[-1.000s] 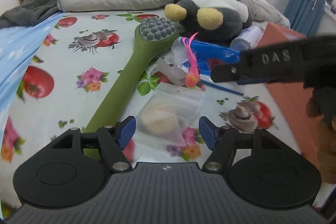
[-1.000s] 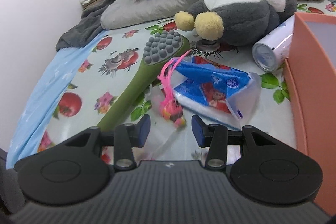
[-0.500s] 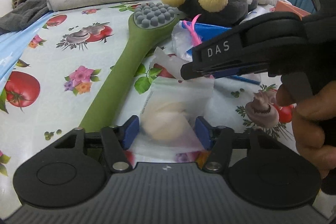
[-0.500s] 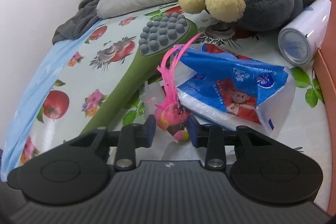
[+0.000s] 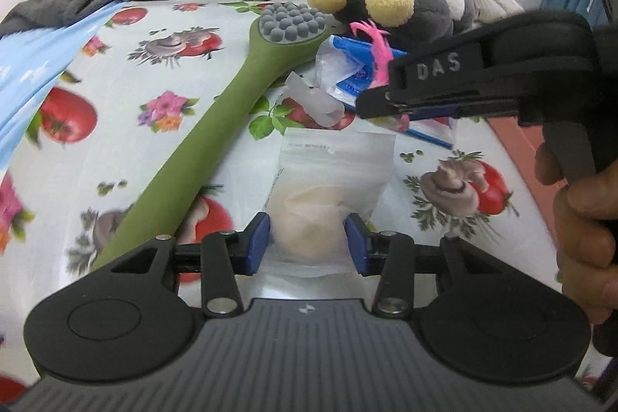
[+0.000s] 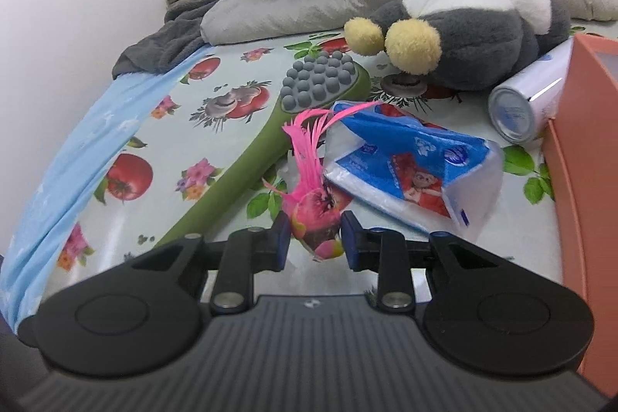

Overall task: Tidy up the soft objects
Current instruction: 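Lift and carry the troll doll and clear bag over the pink box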

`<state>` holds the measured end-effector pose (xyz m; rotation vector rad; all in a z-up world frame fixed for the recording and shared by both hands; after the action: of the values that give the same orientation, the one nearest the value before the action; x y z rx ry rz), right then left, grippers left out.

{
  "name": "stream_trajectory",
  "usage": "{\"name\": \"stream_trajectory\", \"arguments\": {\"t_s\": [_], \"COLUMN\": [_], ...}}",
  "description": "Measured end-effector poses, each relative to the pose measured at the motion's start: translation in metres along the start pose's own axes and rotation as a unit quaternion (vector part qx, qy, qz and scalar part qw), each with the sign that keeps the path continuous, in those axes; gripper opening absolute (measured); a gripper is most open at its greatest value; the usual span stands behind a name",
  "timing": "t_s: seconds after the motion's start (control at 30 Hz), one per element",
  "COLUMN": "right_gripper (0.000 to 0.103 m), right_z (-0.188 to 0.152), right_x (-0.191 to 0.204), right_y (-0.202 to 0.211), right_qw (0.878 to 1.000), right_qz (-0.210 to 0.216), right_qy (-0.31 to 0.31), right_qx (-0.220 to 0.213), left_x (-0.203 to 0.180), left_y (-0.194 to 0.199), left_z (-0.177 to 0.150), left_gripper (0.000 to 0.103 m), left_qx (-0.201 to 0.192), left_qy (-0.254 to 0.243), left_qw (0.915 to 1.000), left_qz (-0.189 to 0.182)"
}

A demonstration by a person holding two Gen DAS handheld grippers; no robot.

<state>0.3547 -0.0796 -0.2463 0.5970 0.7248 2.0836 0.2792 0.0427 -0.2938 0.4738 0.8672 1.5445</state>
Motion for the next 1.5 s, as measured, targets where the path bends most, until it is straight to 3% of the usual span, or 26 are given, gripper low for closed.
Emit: {"name": "stream_trajectory", "arguments": {"t_s": [0.27, 0.87, 1.2, 1.5], "right_gripper": [0.032, 0.032, 0.032, 0.032], "right_z": [-0.023, -0.082, -0.071, -0.055], "right_x": [-0.003, 0.010, 0.013, 0.007], "right_y": [0.032, 0.117, 0.175, 0.220], "right_qw": [1.000, 0.999, 0.997, 0.994], "right_qz": [-0.025, -0.046, -0.069, -0.086], "right_qy": [0.003, 0.003, 0.002, -0.002], "right_qx": [-0.008, -0.009, -0.038, -0.072], "left_x": [0.005, -0.010, -0.026, -0.063], "left_y": [0.034, 0.101, 0.143, 0.189], "left_z": [-0.021, -0.045, -0.038, -0.019], "left_gripper": [0.049, 0.049, 0.049, 0.049], "left_qx": [0.000, -0.011, -0.015, -0.044], "left_qy": [0.050, 0.069, 0.083, 0.060], "left_qw": [0.9987, 0.9976, 0.9961, 0.9960], "left_qz": [0.000, -0.001, -0.027, -0.049]}}
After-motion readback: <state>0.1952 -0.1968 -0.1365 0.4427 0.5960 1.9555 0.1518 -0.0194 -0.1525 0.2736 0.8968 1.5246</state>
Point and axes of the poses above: each gripper's, at about its wrist camera, not at the fingertips, and y roughly against the way its jaws point, x to its left, z to its top, the point moved 6 cm from there along -y, roughly the way its jaws point, and after that the axes turned 8 degrees about y, right-handed, at the moved point
